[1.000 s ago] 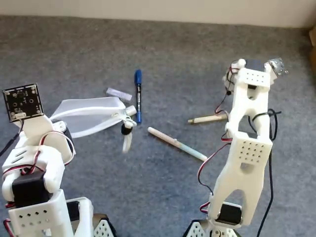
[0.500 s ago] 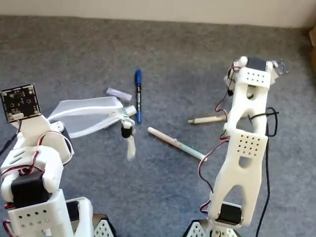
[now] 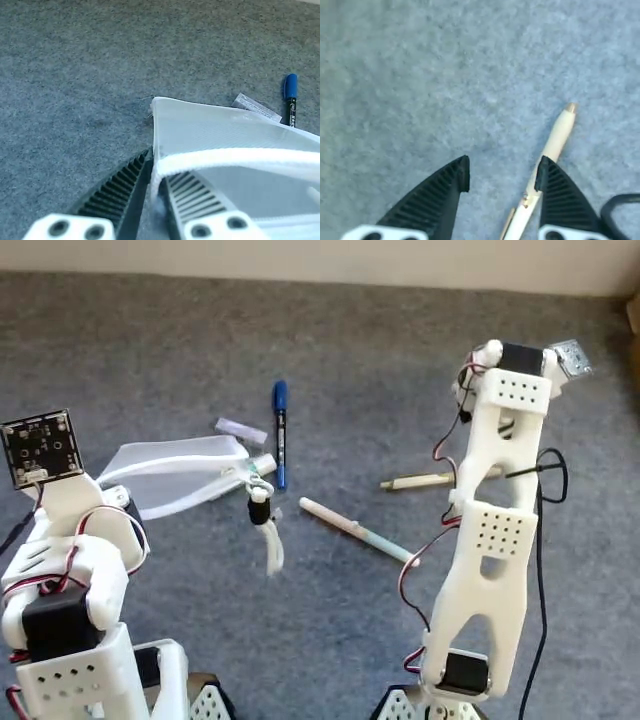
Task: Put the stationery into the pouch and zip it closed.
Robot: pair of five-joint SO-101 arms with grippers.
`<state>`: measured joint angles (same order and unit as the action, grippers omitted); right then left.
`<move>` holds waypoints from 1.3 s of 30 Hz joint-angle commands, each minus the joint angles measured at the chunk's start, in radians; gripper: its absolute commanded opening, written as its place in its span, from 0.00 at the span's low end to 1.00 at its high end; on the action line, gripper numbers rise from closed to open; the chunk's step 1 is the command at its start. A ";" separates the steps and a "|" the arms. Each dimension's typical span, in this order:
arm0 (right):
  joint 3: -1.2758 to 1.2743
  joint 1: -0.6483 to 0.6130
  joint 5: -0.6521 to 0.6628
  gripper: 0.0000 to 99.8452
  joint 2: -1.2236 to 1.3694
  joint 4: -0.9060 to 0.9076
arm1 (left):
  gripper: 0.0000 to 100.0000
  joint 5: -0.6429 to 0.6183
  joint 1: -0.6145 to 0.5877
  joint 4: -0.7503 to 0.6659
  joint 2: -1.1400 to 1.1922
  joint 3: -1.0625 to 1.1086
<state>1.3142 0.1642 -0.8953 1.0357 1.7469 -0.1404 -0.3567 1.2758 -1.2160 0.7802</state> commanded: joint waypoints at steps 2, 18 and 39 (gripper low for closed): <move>-0.030 0.022 -0.009 0.21 -0.030 0.016 | 0.00 -0.009 -0.015 -0.006 0.002 -0.054; -0.048 0.042 0.075 0.21 -0.035 0.021 | 0.00 -0.009 -0.010 -0.006 0.004 -0.053; -0.576 0.061 0.081 0.21 -0.292 -0.137 | 0.00 -0.006 -0.013 -0.003 0.002 -0.038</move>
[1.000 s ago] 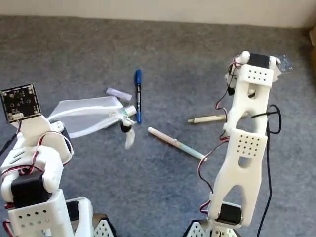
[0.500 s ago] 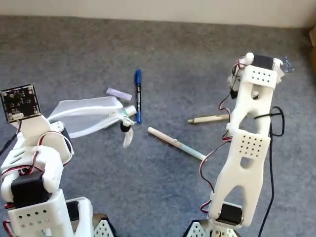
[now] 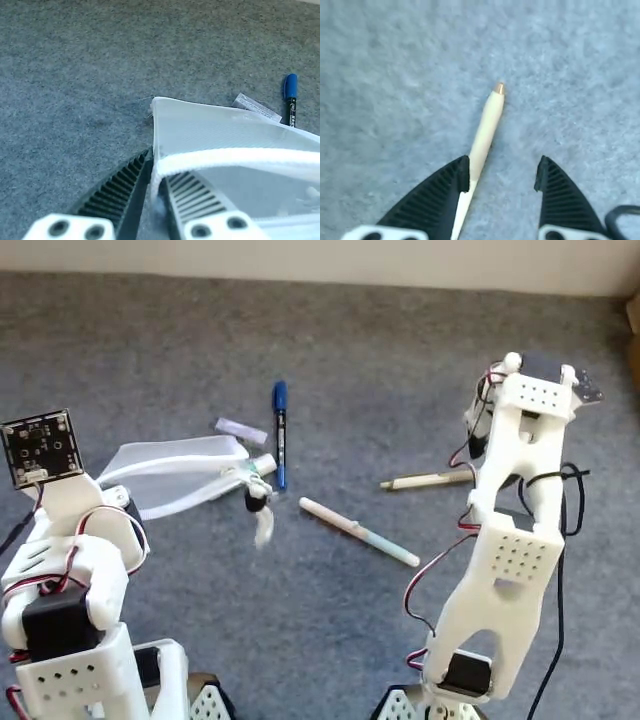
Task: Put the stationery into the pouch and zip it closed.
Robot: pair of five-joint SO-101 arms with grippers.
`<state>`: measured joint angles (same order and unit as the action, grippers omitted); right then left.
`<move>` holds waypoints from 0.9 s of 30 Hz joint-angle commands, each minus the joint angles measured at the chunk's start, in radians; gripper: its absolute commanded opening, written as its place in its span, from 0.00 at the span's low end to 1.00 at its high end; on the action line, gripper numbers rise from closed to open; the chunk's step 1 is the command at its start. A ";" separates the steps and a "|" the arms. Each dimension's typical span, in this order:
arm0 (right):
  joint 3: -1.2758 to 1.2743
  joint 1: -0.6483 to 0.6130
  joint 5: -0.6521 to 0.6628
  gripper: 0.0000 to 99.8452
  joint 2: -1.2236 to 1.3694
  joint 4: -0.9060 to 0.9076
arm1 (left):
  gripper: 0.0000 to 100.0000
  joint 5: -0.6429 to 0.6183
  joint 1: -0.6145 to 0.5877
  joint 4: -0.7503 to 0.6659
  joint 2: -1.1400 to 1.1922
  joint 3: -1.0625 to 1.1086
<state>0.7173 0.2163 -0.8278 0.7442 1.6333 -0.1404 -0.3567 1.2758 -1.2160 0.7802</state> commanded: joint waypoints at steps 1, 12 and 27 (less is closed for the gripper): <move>0.042 0.007 0.014 0.21 0.010 -0.024 | 0.00 -0.006 -0.013 -0.006 0.002 -0.030; 0.234 0.005 0.014 0.21 0.203 -0.015 | 0.00 -0.005 -0.013 -0.006 0.002 -0.016; 0.331 -0.012 0.015 0.00 0.237 0.015 | 0.00 -0.003 -0.015 -0.002 0.002 -0.015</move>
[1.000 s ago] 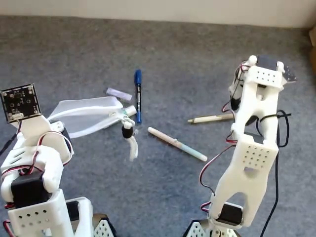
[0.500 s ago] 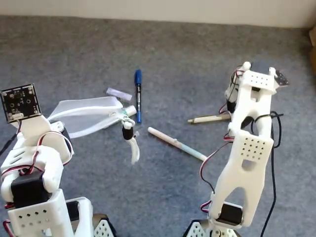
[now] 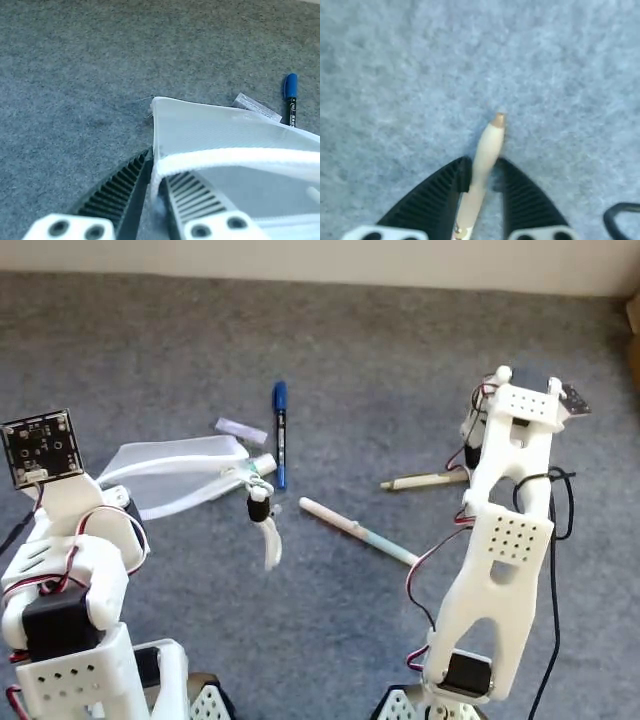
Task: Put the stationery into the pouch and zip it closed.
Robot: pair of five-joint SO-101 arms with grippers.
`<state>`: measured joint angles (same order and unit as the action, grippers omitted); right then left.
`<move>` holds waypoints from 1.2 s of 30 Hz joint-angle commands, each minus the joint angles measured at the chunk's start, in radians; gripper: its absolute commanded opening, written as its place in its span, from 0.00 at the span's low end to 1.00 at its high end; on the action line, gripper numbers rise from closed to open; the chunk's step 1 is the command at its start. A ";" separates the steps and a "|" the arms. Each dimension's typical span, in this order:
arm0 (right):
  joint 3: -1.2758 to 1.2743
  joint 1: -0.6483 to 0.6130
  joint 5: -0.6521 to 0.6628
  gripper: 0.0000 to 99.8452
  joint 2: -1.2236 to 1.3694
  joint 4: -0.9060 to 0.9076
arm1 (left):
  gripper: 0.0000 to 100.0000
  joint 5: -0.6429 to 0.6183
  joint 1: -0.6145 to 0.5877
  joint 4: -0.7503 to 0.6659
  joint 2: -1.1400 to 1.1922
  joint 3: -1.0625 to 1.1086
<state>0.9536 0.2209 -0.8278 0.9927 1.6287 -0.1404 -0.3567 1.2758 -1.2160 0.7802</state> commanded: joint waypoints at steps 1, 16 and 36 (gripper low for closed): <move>0.111 -0.018 0.015 0.00 -0.012 0.053 | 0.00 -0.003 -0.015 -0.002 0.002 -0.015; 0.271 -0.025 0.236 0.00 -0.065 0.139 | 0.00 -0.003 -0.015 0.000 0.002 -0.015; -0.384 -0.188 0.241 0.00 -0.697 0.133 | 0.00 -0.003 -0.015 0.000 0.002 -0.015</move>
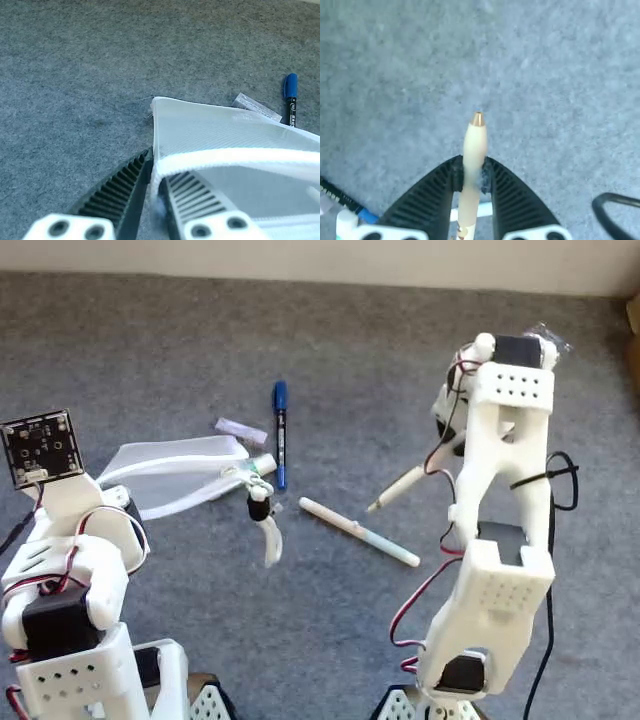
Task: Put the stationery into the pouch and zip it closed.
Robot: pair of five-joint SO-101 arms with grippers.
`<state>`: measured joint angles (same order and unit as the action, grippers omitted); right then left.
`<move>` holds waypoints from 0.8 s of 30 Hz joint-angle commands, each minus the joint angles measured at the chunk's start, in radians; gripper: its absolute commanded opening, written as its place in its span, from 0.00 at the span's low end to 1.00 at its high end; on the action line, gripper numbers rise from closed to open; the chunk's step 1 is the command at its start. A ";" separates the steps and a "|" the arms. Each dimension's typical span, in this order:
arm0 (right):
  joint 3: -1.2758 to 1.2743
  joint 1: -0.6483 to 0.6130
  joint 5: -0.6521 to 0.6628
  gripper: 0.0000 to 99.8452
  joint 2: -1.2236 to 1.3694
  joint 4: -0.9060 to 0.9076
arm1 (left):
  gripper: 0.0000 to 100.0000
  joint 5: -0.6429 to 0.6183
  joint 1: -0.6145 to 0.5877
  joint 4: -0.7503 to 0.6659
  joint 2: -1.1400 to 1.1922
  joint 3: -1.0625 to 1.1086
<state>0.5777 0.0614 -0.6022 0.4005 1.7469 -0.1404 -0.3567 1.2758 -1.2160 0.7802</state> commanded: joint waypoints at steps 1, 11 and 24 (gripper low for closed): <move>-0.019 -0.038 0.015 0.00 -0.122 0.015 | 0.00 -0.003 -0.015 0.000 0.002 -0.015; -0.173 -0.117 0.015 0.00 -0.381 0.015 | 0.00 -0.003 -0.015 0.000 0.002 -0.015; -0.208 -0.259 0.015 0.00 -0.550 0.013 | 0.00 -0.002 -0.012 0.003 0.010 -0.022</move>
<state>0.3598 -0.1565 -0.6022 -0.0844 1.7469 -0.1404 -0.3567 1.2758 -1.2160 0.7802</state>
